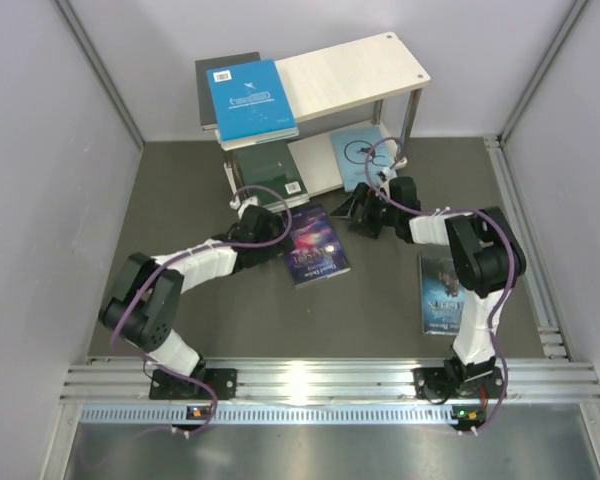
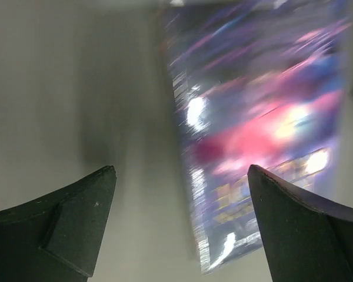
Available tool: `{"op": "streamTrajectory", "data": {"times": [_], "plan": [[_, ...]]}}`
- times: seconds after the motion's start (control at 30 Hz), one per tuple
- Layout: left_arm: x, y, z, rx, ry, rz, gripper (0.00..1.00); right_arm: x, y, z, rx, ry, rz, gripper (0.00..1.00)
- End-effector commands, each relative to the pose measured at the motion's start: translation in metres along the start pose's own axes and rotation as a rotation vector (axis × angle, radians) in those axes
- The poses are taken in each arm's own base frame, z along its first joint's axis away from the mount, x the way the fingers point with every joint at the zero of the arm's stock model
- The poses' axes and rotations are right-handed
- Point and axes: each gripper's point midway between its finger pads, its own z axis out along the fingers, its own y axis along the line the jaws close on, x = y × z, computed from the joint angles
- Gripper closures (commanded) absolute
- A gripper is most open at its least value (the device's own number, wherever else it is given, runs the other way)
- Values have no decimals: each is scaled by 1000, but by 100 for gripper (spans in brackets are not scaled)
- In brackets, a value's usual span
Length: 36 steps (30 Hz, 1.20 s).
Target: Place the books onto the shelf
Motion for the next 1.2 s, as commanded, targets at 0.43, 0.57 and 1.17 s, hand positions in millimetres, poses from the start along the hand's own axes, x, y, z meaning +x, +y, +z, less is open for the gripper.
{"op": "streamTrajectory", "data": {"times": [0.43, 0.57, 1.17], "plan": [[53, -15, 23, 114, 281, 64, 1, 197, 37, 15, -254, 422, 3, 0], [85, -18, 6, 250, 323, -1, 2, 217, 62, -6, -388, 443, 24, 0], [88, -24, -46, 407, 233, -92, 4, 193, 70, -53, -467, 265, 90, 85]]}}
